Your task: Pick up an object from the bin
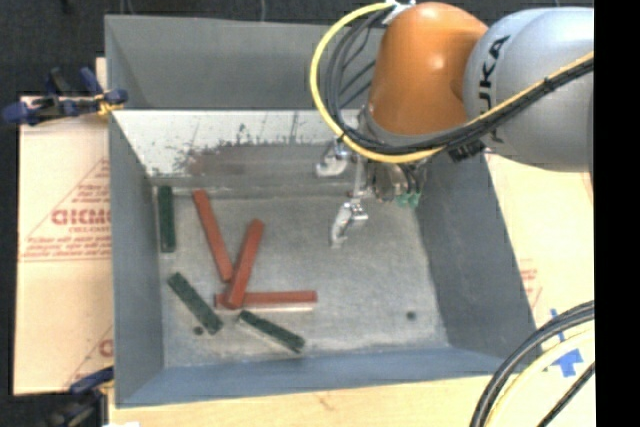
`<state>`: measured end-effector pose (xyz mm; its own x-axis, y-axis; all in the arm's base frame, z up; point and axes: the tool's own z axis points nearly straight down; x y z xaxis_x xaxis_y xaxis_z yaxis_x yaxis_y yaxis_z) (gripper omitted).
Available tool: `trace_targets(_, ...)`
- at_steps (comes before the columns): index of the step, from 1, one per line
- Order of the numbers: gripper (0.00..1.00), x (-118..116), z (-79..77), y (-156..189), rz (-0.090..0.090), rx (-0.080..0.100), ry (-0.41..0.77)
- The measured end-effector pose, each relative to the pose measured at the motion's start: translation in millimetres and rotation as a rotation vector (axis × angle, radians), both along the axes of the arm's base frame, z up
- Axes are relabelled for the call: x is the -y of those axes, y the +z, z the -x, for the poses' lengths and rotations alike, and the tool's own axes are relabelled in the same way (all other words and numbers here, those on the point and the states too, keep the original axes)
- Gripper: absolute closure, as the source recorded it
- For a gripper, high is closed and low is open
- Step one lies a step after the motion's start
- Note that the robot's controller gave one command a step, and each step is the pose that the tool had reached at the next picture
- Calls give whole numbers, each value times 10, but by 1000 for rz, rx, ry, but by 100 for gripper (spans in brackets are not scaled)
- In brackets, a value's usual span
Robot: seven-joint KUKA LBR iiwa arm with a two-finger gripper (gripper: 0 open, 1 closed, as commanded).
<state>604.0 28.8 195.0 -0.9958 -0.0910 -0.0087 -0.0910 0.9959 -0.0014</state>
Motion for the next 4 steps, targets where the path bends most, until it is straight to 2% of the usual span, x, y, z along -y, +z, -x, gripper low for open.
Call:
trace_targets(1, 0, -769, 159, -288, -1, -5, 4)
trace_targets(2, 0, -905, 23, -503, 0, -2, 299)
trace_targets(3, 0, -1022, -48, -1164, 3, 1, 514)
trace_targets(4, 100, -1023, -42, -1113, 1, 0, 515)
